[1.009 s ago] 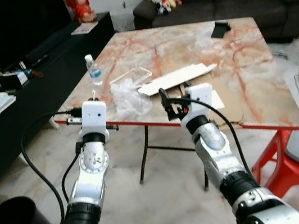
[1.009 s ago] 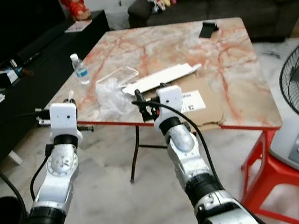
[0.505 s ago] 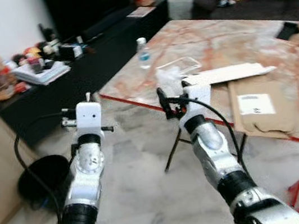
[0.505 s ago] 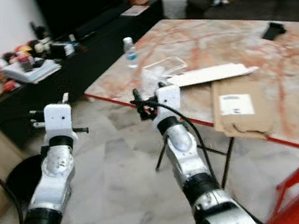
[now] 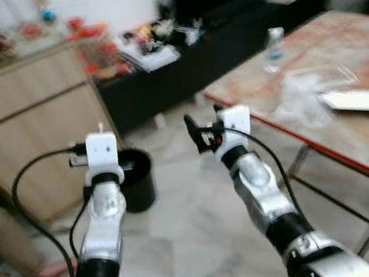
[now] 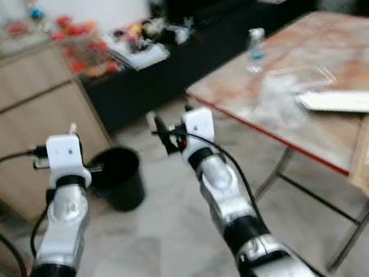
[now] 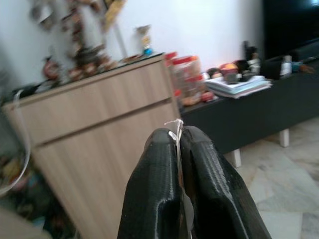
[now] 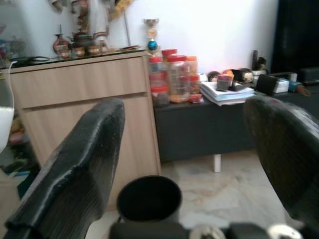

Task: Picking trash to rubbish bin

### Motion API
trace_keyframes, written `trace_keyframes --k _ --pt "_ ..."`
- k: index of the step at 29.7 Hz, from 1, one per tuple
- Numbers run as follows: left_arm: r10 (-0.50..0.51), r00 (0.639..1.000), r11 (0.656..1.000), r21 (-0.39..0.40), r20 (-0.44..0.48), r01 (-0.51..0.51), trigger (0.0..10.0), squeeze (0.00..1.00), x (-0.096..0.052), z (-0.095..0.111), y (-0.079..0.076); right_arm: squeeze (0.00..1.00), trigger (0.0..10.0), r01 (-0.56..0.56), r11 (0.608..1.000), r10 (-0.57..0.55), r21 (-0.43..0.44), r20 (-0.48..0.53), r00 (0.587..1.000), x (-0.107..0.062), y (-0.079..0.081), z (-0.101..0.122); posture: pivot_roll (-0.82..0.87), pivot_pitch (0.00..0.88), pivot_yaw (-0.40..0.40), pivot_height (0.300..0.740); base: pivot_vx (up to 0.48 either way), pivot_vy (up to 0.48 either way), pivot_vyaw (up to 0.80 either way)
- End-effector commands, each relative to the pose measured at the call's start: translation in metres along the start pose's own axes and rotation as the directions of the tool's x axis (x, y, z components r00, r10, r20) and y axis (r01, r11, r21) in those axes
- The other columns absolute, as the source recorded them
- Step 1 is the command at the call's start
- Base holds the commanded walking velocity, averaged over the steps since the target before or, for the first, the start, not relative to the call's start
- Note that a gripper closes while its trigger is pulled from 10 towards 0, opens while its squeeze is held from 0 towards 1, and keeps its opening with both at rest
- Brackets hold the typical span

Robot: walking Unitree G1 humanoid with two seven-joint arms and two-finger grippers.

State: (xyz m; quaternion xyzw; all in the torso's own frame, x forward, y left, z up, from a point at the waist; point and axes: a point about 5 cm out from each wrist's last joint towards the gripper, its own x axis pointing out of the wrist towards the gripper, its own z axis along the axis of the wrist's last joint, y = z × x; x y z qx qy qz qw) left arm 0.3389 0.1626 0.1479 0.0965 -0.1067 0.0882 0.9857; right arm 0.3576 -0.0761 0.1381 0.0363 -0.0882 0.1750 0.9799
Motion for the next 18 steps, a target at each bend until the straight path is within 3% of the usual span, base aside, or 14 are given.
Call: trace_keyframes --k 1,9,13,18 --pt "0.006 1.000 1.000 -0.012 0.005 -0.006 10.0 0.00 0.002 0.003 0.001 0.00 10.0 -0.024 1.000 0.024 -0.008 -0.005 1.000 0.003 0.005 0.001 0.08 0.012 0.024 0.740 0.000 0.000 0.80" --pt "0.007 1.000 0.999 -0.036 0.000 -0.007 10.0 0.00 0.000 0.002 0.000 0.00 10.0 -0.049 0.999 0.049 -0.013 -0.012 0.999 0.005 0.008 0.002 0.07 0.024 0.005 0.740 0.000 0.000 0.80" --pt "-0.004 1.000 0.995 -0.098 -0.015 0.002 10.0 0.00 -0.002 -0.001 -0.002 0.00 10.0 -0.047 0.999 0.047 0.006 -0.023 0.999 0.005 0.009 0.000 0.07 0.028 0.006 0.740 0.000 0.000 0.00" --pt "0.007 1.000 0.995 -0.101 -0.026 -0.010 10.0 0.00 -0.002 -0.004 -0.001 0.00 10.0 -0.036 0.999 0.037 0.024 -0.080 0.996 0.000 0.005 -0.012 0.06 0.029 -0.001 0.740 0.117 0.000 0.00"
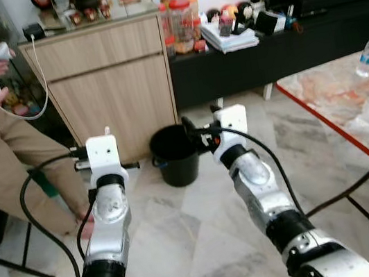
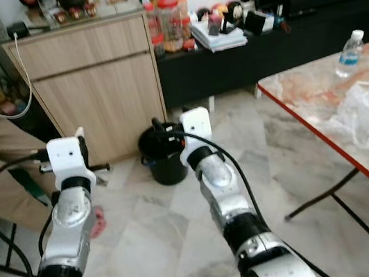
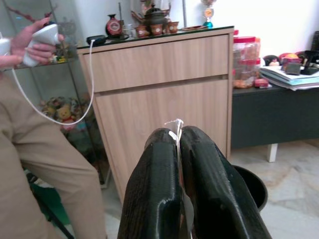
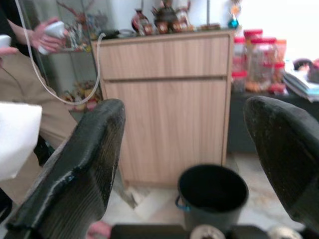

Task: Picking trash to rubbish bin

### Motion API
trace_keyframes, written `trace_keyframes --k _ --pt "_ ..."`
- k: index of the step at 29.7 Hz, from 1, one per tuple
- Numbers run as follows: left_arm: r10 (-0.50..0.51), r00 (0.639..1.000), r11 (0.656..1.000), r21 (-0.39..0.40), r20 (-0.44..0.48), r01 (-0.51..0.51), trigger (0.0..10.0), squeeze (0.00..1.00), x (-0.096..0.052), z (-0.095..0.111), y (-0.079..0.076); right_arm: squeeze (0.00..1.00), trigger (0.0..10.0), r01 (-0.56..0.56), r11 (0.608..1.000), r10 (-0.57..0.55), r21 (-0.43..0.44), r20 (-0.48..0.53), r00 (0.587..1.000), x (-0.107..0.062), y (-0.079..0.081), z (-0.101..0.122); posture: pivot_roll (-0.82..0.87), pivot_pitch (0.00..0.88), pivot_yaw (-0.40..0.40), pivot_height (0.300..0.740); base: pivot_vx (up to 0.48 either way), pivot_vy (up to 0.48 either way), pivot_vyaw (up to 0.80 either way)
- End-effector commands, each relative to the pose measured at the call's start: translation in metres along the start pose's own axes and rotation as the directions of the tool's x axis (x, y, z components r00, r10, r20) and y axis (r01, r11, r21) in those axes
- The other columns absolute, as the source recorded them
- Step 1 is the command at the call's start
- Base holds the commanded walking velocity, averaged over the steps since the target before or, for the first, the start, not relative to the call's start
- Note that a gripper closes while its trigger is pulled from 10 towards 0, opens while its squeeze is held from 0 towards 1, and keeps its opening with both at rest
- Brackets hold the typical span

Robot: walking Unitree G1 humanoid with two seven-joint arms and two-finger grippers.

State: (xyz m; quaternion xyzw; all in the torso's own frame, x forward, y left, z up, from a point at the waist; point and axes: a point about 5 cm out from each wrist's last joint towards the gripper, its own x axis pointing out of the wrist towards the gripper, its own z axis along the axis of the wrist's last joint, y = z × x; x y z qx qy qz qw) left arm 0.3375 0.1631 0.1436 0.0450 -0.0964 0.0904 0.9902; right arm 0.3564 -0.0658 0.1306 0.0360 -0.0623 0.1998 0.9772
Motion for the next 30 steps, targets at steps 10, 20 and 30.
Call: trace_keyframes --k 10,20,30 --pt "-0.033 0.999 0.999 -0.002 -0.043 0.033 10.0 0.00 -0.004 -0.015 0.000 0.00 10.0 0.057 0.998 -0.057 -0.002 -0.075 0.996 -0.008 -0.013 -0.015 0.03 0.030 0.003 0.740 0.319 0.000 0.00" --pt "-0.070 0.958 0.993 0.073 -0.279 0.094 10.0 0.00 -0.021 -0.073 0.013 0.00 10.0 0.225 0.972 -0.186 0.068 -0.360 0.914 -0.051 -0.031 -0.077 0.01 0.001 0.013 0.740 0.294 0.000 0.00" --pt "-0.039 0.936 0.992 0.095 -0.350 0.077 10.0 0.00 -0.041 -0.097 0.026 0.00 10.0 0.261 0.962 -0.206 0.078 -0.416 0.886 -0.067 -0.033 -0.093 0.02 0.000 0.017 0.740 0.309 0.000 0.00"
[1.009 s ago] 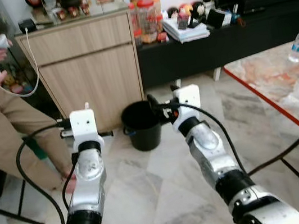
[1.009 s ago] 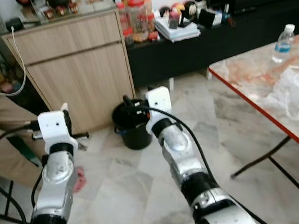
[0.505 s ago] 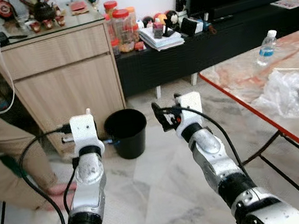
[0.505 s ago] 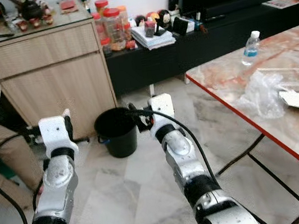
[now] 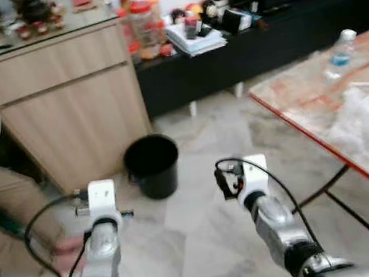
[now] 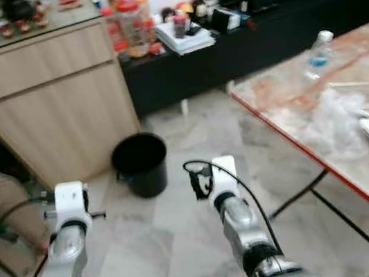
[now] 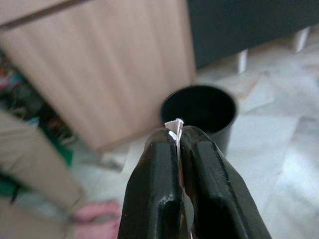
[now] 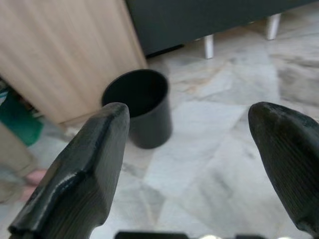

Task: Picking trash to rubbish bin

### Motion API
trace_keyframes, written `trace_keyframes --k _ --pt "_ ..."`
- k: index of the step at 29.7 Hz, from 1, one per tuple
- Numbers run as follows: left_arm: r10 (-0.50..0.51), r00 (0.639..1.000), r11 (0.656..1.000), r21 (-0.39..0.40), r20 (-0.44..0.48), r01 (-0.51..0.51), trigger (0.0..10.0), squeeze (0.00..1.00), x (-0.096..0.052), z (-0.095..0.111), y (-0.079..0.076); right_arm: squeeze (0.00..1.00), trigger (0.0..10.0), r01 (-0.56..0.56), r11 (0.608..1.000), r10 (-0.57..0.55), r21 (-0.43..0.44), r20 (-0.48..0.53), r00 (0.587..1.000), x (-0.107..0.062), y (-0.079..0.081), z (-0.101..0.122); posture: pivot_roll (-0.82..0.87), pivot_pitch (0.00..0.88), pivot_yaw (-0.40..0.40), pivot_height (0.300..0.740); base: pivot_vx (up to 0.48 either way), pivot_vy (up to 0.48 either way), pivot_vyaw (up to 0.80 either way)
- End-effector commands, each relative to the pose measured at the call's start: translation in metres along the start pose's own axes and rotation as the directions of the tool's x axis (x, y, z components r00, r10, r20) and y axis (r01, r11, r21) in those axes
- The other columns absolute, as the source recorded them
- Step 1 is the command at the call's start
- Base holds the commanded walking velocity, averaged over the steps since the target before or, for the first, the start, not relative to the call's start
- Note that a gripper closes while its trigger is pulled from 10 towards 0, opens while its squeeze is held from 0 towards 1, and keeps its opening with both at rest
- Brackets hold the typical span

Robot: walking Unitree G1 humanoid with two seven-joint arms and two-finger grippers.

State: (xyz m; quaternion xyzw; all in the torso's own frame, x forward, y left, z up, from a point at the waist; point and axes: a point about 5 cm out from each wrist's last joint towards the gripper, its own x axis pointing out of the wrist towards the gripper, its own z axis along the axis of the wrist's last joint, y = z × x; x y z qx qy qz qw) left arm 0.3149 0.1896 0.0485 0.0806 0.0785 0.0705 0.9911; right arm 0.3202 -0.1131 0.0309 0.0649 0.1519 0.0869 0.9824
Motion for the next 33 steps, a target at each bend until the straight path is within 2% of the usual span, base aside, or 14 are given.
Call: trace_keyframes --k 1,7,9,10,13,26,33 --pt "0.005 1.000 1.000 0.007 -0.018 -0.005 10.0 0.00 -0.003 -0.007 0.001 0.00 10.0 -0.008 1.000 0.008 0.000 -0.013 1.000 -0.001 0.002 -0.003 0.02 0.000 0.016 0.740 0.326 0.000 0.00" --pt "0.012 1.000 1.000 0.002 -0.021 -0.012 10.0 0.00 -0.004 -0.011 0.001 0.00 10.0 -0.035 0.999 0.035 -0.019 0.001 0.999 0.002 0.008 0.002 0.02 0.000 0.014 0.740 0.329 0.000 0.00" --pt "0.000 1.000 1.000 0.008 -0.009 0.000 10.0 0.00 -0.004 -0.009 -0.002 0.00 10.0 -0.069 0.993 0.072 -0.099 0.025 0.997 0.004 0.014 0.007 0.03 0.000 0.010 0.740 0.328 0.000 0.80" --pt "-0.001 1.000 1.000 0.009 -0.006 0.001 10.0 0.00 -0.004 -0.008 -0.002 0.00 10.0 -0.075 0.991 0.079 -0.108 0.029 0.996 0.004 0.015 0.008 0.03 0.000 0.010 0.740 0.326 0.000 0.80" --pt "0.000 1.000 1.000 0.008 0.000 0.000 10.0 0.00 -0.003 -0.007 -0.002 0.00 10.0 -0.077 0.993 0.081 -0.093 0.037 0.996 0.005 0.016 0.009 0.03 0.003 0.008 0.740 0.326 0.000 0.80" --pt "0.021 1.000 1.000 0.000 0.021 -0.021 10.0 0.00 0.000 -0.003 0.001 0.00 10.0 -0.084 0.995 0.087 -0.048 0.058 0.995 0.006 0.020 0.013 0.04 0.024 0.004 0.740 0.327 0.000 0.00" --pt "0.024 0.999 1.000 0.001 0.022 -0.024 10.0 0.00 0.000 -0.003 0.002 0.00 10.0 -0.125 0.988 0.132 -0.090 0.073 0.989 0.007 0.026 0.017 0.07 0.027 0.001 0.740 0.336 0.000 0.10"
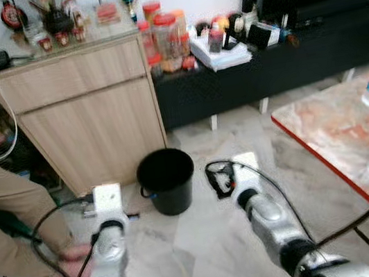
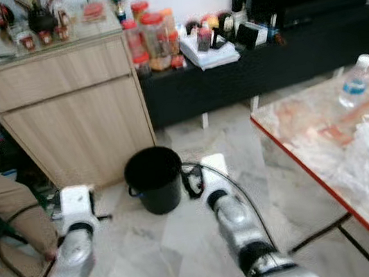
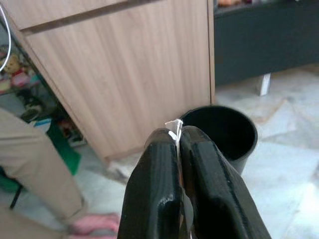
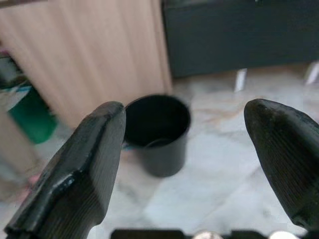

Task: Picking trash to rubbish bin

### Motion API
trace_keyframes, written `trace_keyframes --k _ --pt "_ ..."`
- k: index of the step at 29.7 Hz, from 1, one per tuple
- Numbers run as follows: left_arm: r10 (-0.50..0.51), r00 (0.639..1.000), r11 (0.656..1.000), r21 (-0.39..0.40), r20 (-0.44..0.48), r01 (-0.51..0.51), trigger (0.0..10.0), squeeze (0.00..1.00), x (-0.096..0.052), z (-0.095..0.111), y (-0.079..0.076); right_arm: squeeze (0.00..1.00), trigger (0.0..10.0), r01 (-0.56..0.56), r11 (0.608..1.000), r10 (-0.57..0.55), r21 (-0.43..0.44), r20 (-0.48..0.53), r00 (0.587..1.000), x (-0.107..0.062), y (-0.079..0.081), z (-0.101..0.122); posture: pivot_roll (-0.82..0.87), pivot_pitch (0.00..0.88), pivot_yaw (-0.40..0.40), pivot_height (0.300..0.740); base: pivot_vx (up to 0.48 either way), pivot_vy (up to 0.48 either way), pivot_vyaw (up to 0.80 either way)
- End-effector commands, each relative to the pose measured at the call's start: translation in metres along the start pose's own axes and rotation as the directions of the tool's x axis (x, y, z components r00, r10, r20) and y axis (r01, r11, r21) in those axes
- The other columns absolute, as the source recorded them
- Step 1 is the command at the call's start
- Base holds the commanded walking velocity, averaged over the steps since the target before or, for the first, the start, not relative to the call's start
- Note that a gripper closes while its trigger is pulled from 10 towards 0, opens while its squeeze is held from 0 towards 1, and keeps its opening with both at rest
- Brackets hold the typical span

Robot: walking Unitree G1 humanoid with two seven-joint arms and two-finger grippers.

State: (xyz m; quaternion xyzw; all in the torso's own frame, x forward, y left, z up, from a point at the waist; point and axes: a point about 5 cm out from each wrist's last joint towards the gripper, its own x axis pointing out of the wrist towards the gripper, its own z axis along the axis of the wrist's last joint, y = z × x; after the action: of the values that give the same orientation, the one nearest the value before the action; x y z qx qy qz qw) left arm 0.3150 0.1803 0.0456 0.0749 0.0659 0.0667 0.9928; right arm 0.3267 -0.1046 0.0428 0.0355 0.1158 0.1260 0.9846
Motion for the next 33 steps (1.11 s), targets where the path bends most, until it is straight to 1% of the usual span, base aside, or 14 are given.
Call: trace_keyframes --k 1,3,6,8,11,16,19,23,28,33 --pt "0.030 1.000 0.999 0.014 -0.002 -0.030 10.0 0.00 0.0010 -0.0009 0.0111 0.00 10.0 -0.061 0.998 0.062 -0.024 0.017 0.998 0.0047 0.0176 0.0055 0.07 0.027 0.001 0.740 0.337 0.000 0.80" --pt "0.031 1.000 0.999 0.014 -0.001 -0.031 10.0 0.00 0.0010 -0.0007 0.0112 0.00 10.0 -0.071 0.997 0.071 -0.043 0.017 0.997 0.0048 0.0196 0.0055 0.07 0.027 0.001 0.740 0.341 0.000 0.80" --pt "0.034 0.999 0.999 0.012 0.001 -0.034 10.0 0.00 0.0010 -0.0005 0.0112 0.00 10.0 -0.070 0.997 0.071 -0.031 0.016 0.997 0.0054 0.0207 0.0058 0.07 0.025 -0.001 0.740 0.341 0.000 0.71" --pt "0.035 0.999 0.999 0.012 0.001 -0.035 10.0 0.00 0.0011 -0.0004 0.0108 0.00 10.0 -0.065 0.998 0.065 -0.014 0.013 0.998 0.0059 0.0207 0.0059 0.07 0.025 -0.001 0.740 0.341 0.000 0.00" --pt "0.035 0.999 0.999 0.011 0.000 -0.035 10.0 0.00 0.0012 -0.0003 0.0102 0.00 10.0 -0.065 0.998 0.065 -0.012 0.014 0.998 0.0060 0.0202 0.0063 0.07 0.024 -0.004 0.740 0.337 0.000 0.00" --pt "0.035 0.999 0.999 0.008 0.001 -0.035 10.0 0.00 0.0014 0.0000 0.0092 0.00 10.0 -0.069 0.997 0.069 -0.022 0.011 0.998 0.0060 0.0197 0.0062 0.06 0.026 -0.009 0.740 0.342 0.000 0.00" --pt "0.037 0.999 0.999 0.006 0.001 -0.037 10.0 0.00 0.0017 0.0001 0.0089 0.00 10.0 -0.077 0.996 0.078 -0.047 0.006 0.997 0.0061 0.0204 0.0062 0.06 0.026 -0.011 0.740 0.346 0.000 0.00" --pt "0.042 0.999 0.999 0.005 -0.002 -0.042 10.0 0.00 0.0016 -0.0005 0.0094 0.00 10.0 -0.091 0.994 0.092 -0.067 0.004 0.996 0.0062 0.0223 0.0062 0.06 0.025 -0.015 0.740 0.390 0.000 0.64" --pt "0.043 0.999 0.999 0.004 -0.002 -0.043 10.0 0.00 0.0018 -0.0002 0.0090 0.00 10.0 -0.094 0.993 0.094 -0.065 0.005 0.996 0.0064 0.0228 0.0064 0.06 0.023 -0.017 0.740 0.480 0.000 0.79" --pt "0.044 0.999 0.999 0.002 0.002 -0.044 10.0 0.00 0.0020 0.0004 0.0093 0.00 10.0 -0.089 0.995 0.089 -0.042 -0.003 0.996 0.0067 0.0230 0.0056 0.06 0.023 -0.017 0.740 0.436 0.000 0.00"
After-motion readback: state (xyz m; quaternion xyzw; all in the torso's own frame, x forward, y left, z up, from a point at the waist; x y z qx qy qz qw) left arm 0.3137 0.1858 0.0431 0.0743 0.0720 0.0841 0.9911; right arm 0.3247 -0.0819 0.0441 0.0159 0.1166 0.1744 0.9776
